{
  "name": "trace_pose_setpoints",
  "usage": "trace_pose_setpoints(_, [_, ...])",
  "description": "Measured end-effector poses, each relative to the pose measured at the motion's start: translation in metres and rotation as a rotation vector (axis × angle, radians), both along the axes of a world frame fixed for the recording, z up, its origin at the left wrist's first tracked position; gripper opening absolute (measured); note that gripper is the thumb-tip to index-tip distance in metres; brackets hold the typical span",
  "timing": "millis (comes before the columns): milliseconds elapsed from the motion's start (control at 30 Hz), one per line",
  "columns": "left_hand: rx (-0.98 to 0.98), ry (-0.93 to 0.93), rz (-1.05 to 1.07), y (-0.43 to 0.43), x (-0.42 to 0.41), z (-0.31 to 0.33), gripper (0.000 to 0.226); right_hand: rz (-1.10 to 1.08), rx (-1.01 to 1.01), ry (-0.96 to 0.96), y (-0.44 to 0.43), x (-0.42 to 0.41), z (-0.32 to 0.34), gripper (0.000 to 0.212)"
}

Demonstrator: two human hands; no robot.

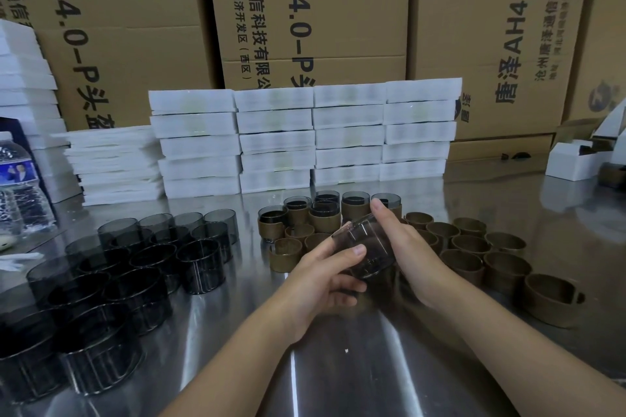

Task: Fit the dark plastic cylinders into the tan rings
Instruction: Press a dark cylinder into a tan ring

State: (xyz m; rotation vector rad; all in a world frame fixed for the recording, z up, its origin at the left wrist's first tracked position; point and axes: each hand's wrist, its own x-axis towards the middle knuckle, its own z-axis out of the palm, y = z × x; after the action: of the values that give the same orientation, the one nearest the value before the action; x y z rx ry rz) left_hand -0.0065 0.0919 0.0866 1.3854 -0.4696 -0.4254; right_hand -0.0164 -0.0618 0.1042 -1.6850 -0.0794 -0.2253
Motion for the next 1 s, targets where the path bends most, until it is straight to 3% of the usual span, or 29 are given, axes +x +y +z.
trace_pose_setpoints(233, [-0.012, -0.012, -0.029, 0.0, 0.0, 0.0, 0.06, -0.019, 0.055, 0.023, 0.001, 0.0, 0.0, 0.084])
trace_pose_setpoints(367, [-0.047, -0.015, -0.01, -0.001, 0.0, 0.0, 0.069, -0.018, 0.09, 0.013, 0.002, 0.0, -0.001, 0.066])
trace_pose_setpoints(500, [-0.064, -0.012, 0.004, 0.0, 0.001, 0.0, 0.062, -0.072, 0.081, 0.0, 0.003, 0.003, -0.002, 0.05])
trace_pose_setpoints(733, [-0.097, 0.063, 0.052, 0.001, 0.004, 0.005, 0.06, -0.138, 0.014, -0.214, 0.003, 0.003, -0.004, 0.034])
trace_pose_setpoints(867, [-0.139, 0.155, 0.076, 0.004, 0.009, 0.006, 0.048, -0.033, -0.039, -0.313, 0.005, 0.003, -0.008, 0.021])
trace_pose_setpoints(1000, [-0.15, 0.204, 0.076, 0.003, 0.012, 0.005, 0.051, -0.03, -0.124, -0.338, 0.01, 0.007, -0.016, 0.036])
